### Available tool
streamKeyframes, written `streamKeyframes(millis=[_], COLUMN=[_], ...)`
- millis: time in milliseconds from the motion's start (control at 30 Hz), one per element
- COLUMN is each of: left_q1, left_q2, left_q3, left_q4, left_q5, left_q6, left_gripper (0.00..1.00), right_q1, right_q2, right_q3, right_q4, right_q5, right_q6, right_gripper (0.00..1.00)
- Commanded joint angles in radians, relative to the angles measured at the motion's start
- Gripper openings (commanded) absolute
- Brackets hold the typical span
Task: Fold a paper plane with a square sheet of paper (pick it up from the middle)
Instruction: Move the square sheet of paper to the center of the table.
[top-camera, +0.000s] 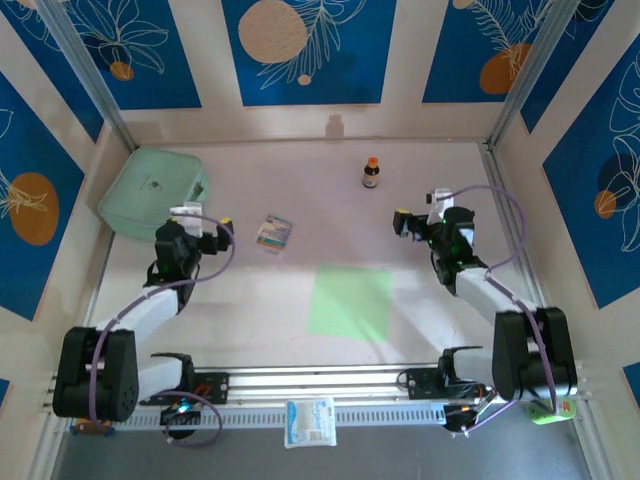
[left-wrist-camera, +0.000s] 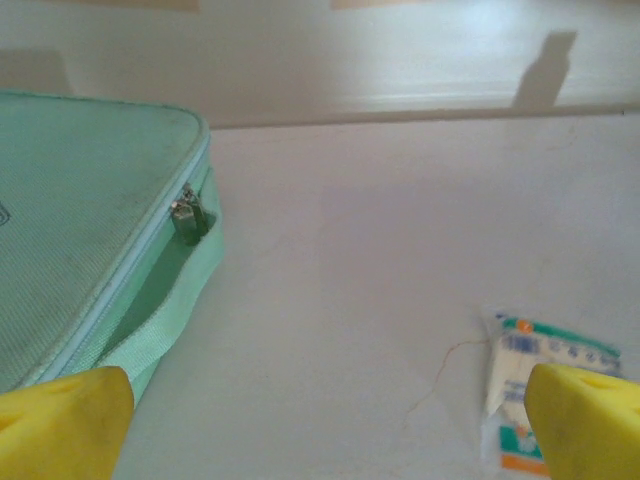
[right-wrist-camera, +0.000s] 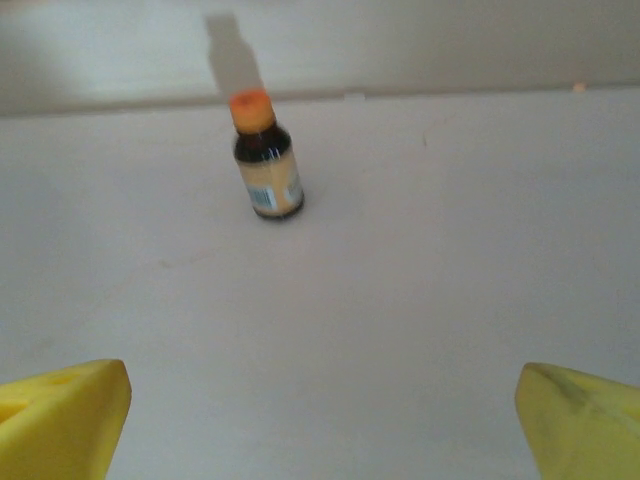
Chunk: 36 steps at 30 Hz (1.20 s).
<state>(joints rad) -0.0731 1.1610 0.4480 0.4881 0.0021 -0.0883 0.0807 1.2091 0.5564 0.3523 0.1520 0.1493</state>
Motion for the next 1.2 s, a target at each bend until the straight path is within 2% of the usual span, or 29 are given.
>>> streamKeyframes(millis=[0, 67, 100, 167, 200, 267, 300, 400, 500, 600, 733, 900, 1033, 1167], left_q1=[0.006, 0.006, 0.007, 0.007, 0.007, 0.011, 0.013, 0.012, -0.002, -0.049, -0.16, -0.328, -0.365, -0.366], left_q2=[-0.061, -0.064, -0.065, -0.09, -0.112, -0.163, -0.188, -0.223, -0.205, -0.174, -0.158, -0.143, -0.134, -0.166], left_q3=[0.107, 0.191, 0.224, 0.263, 0.265, 0.216, 0.177, 0.104, 0.088, 0.082, 0.091, 0.132, 0.2, 0.21], left_q4=[-0.29, -0.462, -0.516, -0.577, -0.614, -0.619, -0.571, -0.471, -0.477, -0.481, -0.534, -0.614, -0.738, -0.772], left_q5=[-0.092, -0.115, -0.077, 0.021, 0.033, 0.029, 0.098, 0.286, 0.401, 0.471, 0.452, 0.339, 0.25, 0.195], left_q6=[-0.222, -0.328, -0.352, -0.323, -0.34, -0.463, -0.489, -0.605, -0.675, -0.699, -0.689, -0.623, -0.524, -0.5], left_gripper=[1.0, 1.0, 1.0, 1.0, 1.0, 1.0, 1.0, 1.0, 1.0, 1.0, 1.0, 1.0, 1.0, 1.0], right_q1=[0.013, 0.006, -0.001, -0.008, -0.009, 0.003, 0.013, 0.082, 0.162, 0.225, 0.307, 0.384, 0.393, 0.393], right_q2=[-0.105, -0.149, -0.172, -0.211, -0.229, -0.253, -0.261, -0.271, -0.258, -0.229, -0.168, -0.089, -0.031, 0.017], right_q3=[0.109, 0.145, 0.145, 0.088, 0.041, -0.021, -0.032, -0.015, 0.007, -0.003, -0.004, -0.006, -0.019, -0.021], right_q4=[-0.404, -0.52, -0.554, -0.497, -0.434, -0.365, -0.373, -0.519, -0.649, -0.658, -0.657, -0.666, -0.637, -0.609], right_q5=[0.052, -0.002, -0.068, -0.247, -0.339, -0.433, -0.459, -0.426, -0.388, -0.414, -0.403, -0.342, -0.347, -0.354], right_q6=[0.208, 0.376, 0.452, 0.53, 0.576, 0.657, 0.677, 0.695, 0.701, 0.716, 0.774, 0.819, 0.841, 0.843], right_gripper=[0.99, 0.99, 0.99, 0.99, 0.99, 0.99, 0.99, 1.0, 0.97, 0.94, 0.89, 0.82, 0.79, 0.76])
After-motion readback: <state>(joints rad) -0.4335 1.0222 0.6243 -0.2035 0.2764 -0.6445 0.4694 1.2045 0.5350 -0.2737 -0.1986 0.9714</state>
